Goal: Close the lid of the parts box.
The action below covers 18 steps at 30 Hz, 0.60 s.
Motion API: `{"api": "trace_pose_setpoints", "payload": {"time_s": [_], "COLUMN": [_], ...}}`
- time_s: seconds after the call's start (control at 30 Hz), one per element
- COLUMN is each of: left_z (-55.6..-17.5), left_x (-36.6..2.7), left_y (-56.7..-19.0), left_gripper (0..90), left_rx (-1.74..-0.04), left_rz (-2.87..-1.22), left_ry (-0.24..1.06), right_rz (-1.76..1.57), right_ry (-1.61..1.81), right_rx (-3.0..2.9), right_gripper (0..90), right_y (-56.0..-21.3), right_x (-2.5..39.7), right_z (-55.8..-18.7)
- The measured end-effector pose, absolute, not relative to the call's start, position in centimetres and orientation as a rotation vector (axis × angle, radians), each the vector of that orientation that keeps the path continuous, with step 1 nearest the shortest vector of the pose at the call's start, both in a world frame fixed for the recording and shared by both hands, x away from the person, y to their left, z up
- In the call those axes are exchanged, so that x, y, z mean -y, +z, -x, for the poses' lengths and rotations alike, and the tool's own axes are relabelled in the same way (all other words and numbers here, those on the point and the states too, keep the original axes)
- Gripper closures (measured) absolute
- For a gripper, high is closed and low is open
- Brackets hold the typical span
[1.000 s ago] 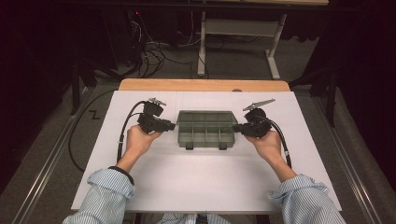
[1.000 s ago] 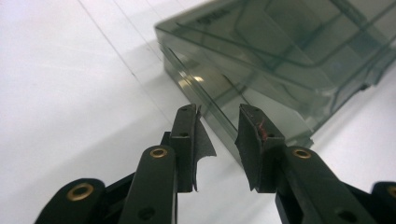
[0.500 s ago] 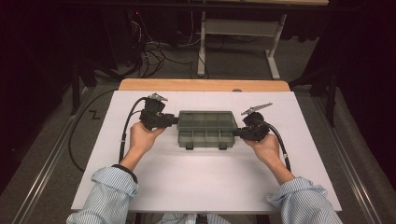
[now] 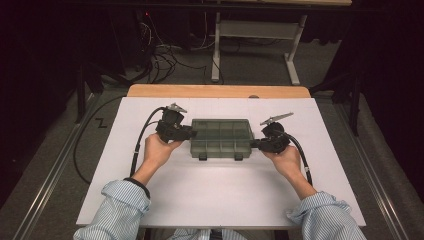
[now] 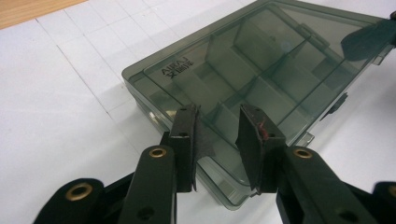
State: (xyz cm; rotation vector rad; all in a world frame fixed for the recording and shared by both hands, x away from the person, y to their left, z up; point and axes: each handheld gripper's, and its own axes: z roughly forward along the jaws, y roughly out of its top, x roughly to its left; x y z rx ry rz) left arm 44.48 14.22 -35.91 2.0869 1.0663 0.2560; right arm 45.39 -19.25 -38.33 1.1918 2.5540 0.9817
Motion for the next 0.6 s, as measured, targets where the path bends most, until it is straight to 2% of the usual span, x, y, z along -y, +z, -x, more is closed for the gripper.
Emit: {"api": "trace_pose_setpoints", "payload": {"time_s": [0.6], "left_z": [-44.5], "left_x": [-13.3], "left_y": [-37.1], "left_gripper": [67.4], "left_rx": [-1.056], "left_rz": [-2.124], "left_ry": [0.269], "right_rz": [-1.21], "right_ry": [1.029], "right_rx": [-2.486], "right_gripper": [90.0], "right_y": [-37.5], "right_x": [20.4], "right_z": [-45.3]}}
